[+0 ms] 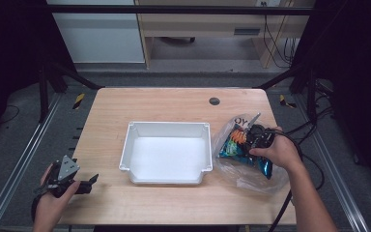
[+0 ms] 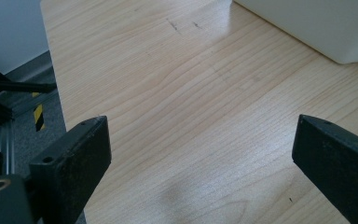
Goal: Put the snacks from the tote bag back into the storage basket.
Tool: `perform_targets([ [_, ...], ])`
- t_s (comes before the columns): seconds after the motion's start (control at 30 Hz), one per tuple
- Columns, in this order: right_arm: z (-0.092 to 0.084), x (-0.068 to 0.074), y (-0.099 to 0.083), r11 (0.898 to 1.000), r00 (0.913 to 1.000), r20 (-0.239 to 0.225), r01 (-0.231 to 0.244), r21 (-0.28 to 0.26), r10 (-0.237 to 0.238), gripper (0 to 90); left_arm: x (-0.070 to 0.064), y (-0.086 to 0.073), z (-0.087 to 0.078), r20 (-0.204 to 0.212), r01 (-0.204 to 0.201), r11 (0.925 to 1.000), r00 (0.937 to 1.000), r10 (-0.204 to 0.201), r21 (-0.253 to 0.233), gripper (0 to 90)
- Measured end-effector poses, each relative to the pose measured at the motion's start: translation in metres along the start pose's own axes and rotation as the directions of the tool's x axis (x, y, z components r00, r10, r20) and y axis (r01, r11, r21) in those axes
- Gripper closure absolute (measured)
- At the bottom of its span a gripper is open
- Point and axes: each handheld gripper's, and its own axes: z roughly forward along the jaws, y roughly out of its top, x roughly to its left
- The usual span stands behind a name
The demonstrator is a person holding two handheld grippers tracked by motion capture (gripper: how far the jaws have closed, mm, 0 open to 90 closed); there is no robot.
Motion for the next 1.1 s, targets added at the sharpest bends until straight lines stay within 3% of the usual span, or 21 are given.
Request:
perform_targets([
  [0.2, -0.007, 0.006, -0.004, 1.0, 0.9996, 0.017, 0.023, 0.003, -0.023, 39.8, -0.002, 0.001, 0.0, 0.001, -0.011, 0.9999, 0.9999, 0.011, 0.001, 4.0],
  [0.23, -0.011, 0.01, -0.005, 0.999, 0.9984, 0.035, 0.044, 0.0, -0.044, 40.3, -0.003, 0.001, -0.001, -0.002, -0.014, 0.9999, 0.9999, 0.014, 0.0, 4.0],
  [0.33, -0.017, 0.013, -0.006, 0.999, 0.9977, 0.051, 0.045, -0.017, -0.044, 40.9, -0.003, 0.001, -0.002, -0.004, -0.014, 0.9999, 0.9999, 0.014, -0.001, 4.0],
  [0.57, -0.036, 0.021, -0.008, 0.997, 0.9955, 0.061, 0.074, -0.028, -0.072, 41.1, -0.003, 0.0, -0.003, -0.007, -0.015, 0.9999, 0.9999, 0.015, 0.0, 4.0],
  [0.87, -0.056, 0.023, -0.026, 0.995, 0.9962, 0.083, 0.036, -0.09, -0.029, 41.3, -0.004, 0.001, -0.001, -0.005, -0.031, 0.9994, 0.9995, 0.031, 0.013, 4.0],
  [1.1, -0.069, 0.022, -0.038, 0.983, 0.9929, 0.116, -0.005, -0.182, 0.027, 41.5, -0.005, 0.001, 0.0, 0.006, -0.044, 0.9986, 0.999, 0.044, 0.029, 3.9],
])
